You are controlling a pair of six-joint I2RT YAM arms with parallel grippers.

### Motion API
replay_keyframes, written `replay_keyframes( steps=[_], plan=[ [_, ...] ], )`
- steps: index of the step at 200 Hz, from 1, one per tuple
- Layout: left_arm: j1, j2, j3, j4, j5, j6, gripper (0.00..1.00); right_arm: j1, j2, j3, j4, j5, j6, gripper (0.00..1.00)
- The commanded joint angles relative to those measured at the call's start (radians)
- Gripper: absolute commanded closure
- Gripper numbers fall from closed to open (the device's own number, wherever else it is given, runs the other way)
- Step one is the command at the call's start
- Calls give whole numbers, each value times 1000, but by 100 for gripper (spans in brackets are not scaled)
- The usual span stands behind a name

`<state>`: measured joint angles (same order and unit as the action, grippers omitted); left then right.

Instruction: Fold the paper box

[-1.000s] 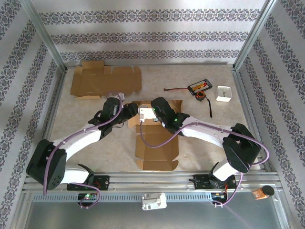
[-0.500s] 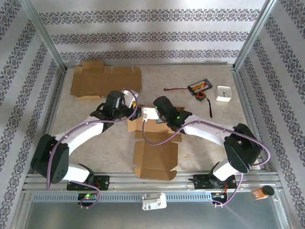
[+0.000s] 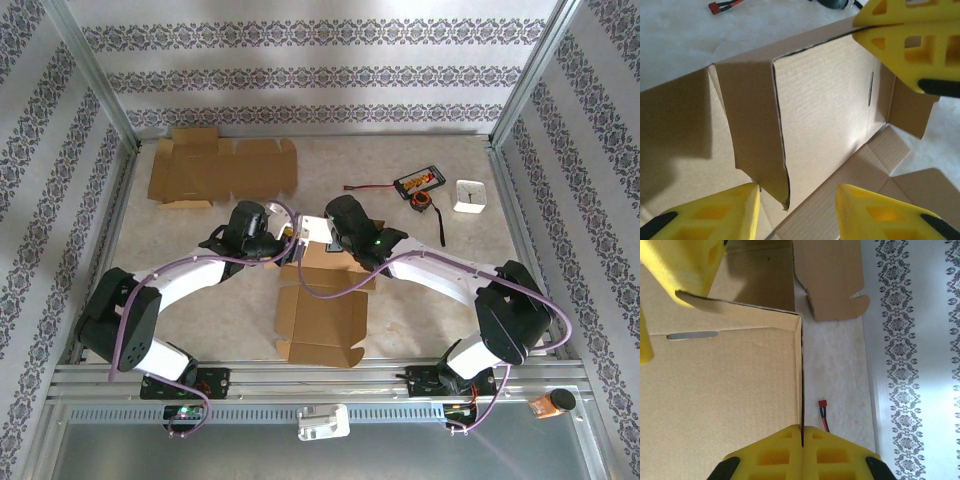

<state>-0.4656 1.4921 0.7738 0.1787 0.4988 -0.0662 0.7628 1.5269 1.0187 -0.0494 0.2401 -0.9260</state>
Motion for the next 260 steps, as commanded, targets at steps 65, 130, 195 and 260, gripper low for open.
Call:
replay_keyframes(
  steps=[65, 130, 195, 260],
  plan=[
    [-10, 181, -30, 665, 150, -385, 58, 0, -40, 28, 20, -45, 85, 96],
    [-9, -183, -119, 157, -271, -265, 43, -23, -53, 20, 16, -13, 63, 96],
    [-9, -459, -204, -291, -180, -492, 39, -51, -56, 80, -84, -58, 116, 96],
    [-7, -233, -197, -209, -253, -483, 22, -57, -9, 148, -181, -84, 175, 96]
  ],
)
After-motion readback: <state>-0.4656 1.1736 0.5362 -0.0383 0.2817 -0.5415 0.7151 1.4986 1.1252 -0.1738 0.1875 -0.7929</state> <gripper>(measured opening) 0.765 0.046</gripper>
